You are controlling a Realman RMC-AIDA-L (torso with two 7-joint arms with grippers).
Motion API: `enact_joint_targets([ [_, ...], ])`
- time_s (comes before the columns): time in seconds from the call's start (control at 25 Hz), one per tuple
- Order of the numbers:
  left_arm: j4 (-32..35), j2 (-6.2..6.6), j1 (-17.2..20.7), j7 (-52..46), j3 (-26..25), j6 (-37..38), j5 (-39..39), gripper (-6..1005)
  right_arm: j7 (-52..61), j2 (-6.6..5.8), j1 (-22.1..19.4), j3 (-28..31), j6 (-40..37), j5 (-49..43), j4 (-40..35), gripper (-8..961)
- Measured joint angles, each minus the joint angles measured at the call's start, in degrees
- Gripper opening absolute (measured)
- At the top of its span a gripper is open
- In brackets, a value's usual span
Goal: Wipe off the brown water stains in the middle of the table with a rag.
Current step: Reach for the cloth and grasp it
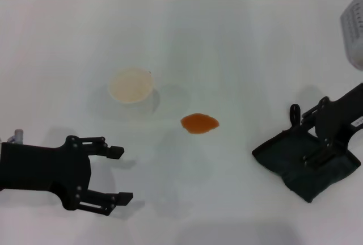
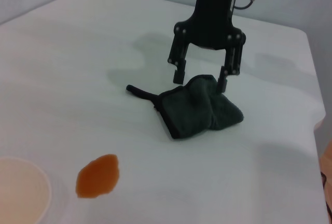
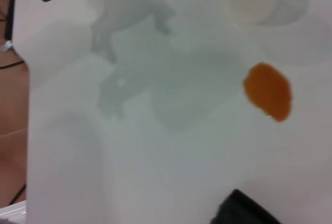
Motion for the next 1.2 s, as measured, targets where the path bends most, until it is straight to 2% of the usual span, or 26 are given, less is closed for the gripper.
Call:
enact_joint_targets([
  [0.32,-1.5,0.29,-1.6,0.2,0.0,-0.5,0.3,893,-0.7,0.03,1.1,-2.9,-0.2,-1.0,2.0,659],
  [0.8,-1.6,0.01,-1.9,0.7,0.0,-1.1,0.5,893,-1.9,0.06,0.1,-8.9,5.5,-1.9,3.7,635],
  [1.04,-1.6,0.04,-2.0,0.8,0.1,-1.3,0.5,893,-2.0,0.21,0.2,-10.8,5.8,-3.1,4.1,444],
  [1.2,-1.6,0.04,-2.0,0.8,0.4,-1.4,0.5,893,-2.5,0.23,0.1,-11.1,6.3,-3.1,4.2,283],
])
